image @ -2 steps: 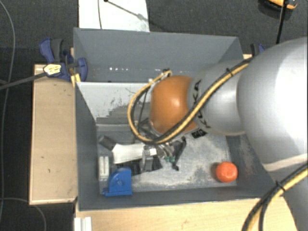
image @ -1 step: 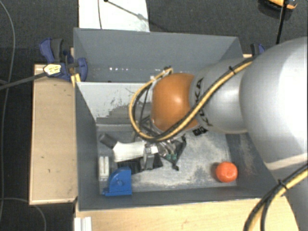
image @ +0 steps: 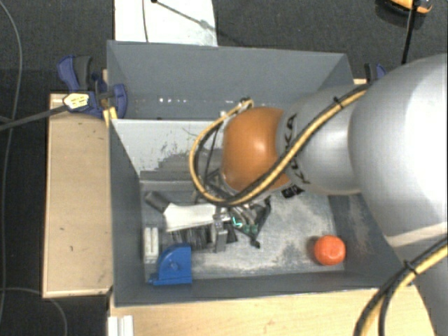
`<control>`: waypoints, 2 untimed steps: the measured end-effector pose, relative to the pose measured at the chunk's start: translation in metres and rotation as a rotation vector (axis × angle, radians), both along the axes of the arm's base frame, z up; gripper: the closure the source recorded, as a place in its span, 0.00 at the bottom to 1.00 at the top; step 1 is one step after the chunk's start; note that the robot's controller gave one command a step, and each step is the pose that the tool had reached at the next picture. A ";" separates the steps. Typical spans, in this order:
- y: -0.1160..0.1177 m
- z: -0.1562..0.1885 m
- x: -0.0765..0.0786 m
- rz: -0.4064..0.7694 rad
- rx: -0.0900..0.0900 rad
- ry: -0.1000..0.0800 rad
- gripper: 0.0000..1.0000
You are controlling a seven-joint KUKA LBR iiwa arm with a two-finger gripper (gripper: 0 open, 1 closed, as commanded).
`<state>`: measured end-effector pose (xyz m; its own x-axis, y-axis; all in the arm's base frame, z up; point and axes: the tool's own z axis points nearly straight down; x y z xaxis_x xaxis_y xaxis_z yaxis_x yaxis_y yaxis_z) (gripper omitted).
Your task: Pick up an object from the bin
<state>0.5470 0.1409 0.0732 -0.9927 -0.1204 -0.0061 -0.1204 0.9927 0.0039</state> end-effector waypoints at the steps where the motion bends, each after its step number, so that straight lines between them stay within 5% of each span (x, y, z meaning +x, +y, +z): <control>1: -0.001 -0.002 -0.003 -0.007 0.001 0.001 1.00; 2: -0.001 -0.002 -0.002 -0.009 0.001 0.001 1.00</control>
Offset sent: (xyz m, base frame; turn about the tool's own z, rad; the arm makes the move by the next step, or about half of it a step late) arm 0.0000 0.0000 0.0000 0.0000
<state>0.5445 0.1402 0.0713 -0.9937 -0.1120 -0.0054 -0.1120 0.9937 0.0052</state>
